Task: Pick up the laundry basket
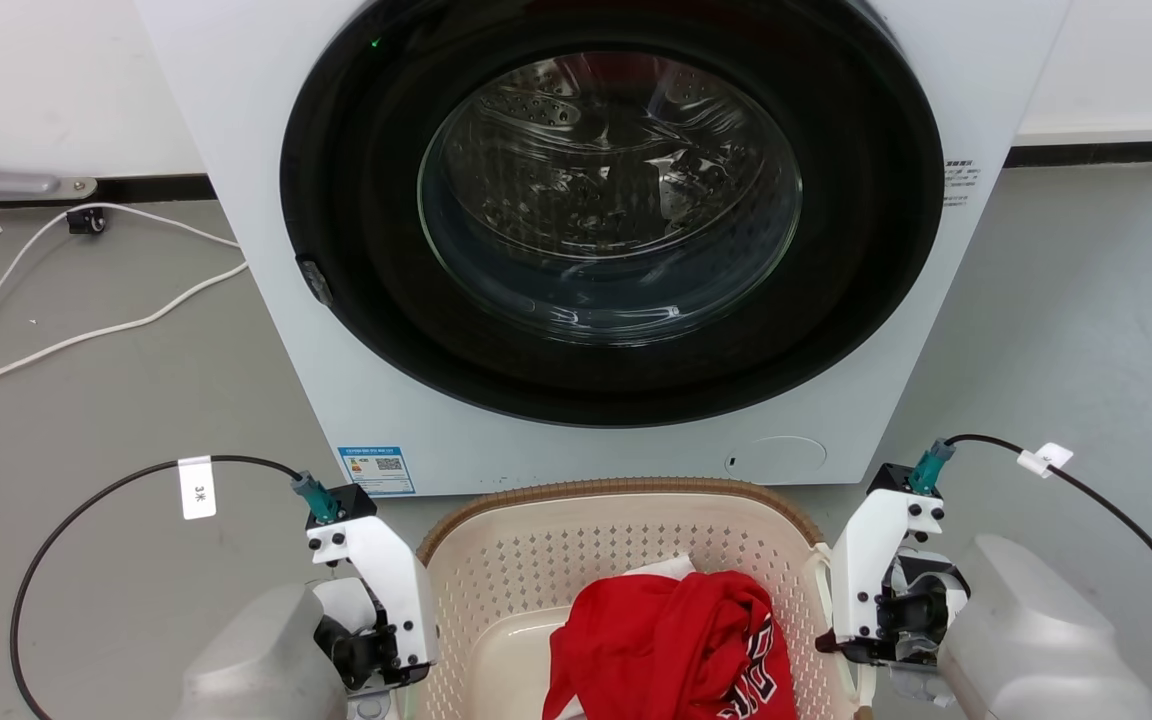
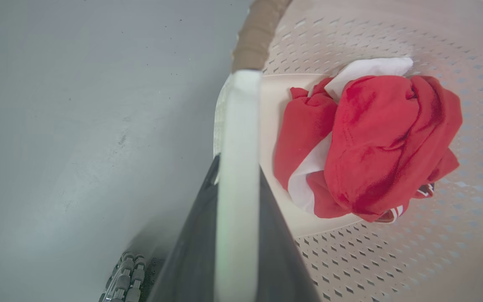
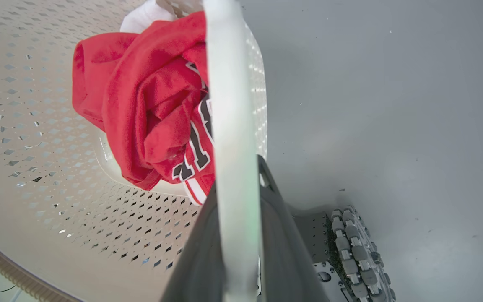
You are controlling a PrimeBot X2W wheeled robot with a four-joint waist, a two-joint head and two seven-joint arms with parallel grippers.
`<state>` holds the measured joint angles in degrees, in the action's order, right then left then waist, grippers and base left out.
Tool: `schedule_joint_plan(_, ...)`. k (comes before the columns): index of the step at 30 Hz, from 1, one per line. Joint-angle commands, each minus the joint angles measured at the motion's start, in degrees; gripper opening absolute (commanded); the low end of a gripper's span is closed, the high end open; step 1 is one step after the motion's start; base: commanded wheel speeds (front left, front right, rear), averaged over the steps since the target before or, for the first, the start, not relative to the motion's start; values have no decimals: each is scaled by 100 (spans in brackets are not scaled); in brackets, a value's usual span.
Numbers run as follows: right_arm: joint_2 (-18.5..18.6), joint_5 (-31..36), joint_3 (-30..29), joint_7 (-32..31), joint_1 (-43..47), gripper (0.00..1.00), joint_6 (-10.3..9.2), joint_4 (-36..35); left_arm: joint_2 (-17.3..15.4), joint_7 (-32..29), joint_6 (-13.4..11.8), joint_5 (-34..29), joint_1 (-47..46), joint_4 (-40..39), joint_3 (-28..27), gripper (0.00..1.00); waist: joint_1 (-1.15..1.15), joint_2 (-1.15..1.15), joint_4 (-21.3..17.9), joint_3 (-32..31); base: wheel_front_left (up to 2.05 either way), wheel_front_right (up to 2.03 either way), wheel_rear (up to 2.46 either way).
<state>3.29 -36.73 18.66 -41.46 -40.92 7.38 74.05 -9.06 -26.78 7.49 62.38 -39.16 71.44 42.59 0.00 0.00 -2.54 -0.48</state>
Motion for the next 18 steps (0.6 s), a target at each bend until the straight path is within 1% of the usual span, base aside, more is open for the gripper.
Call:
schedule_joint_plan(1, -72, -67, -18, 8, 29, 0, 21, -30, 27, 30, -2, 54, -50, -3, 11, 0, 0, 0, 2, -2, 0, 0, 0)
schedule_joint_plan(18, -73, -146, 59, 40, 43, 0, 21, -30, 14, 35, -2, 155, -38, -8, 103, 0, 0, 0, -4, -26, 0, 0, 0)
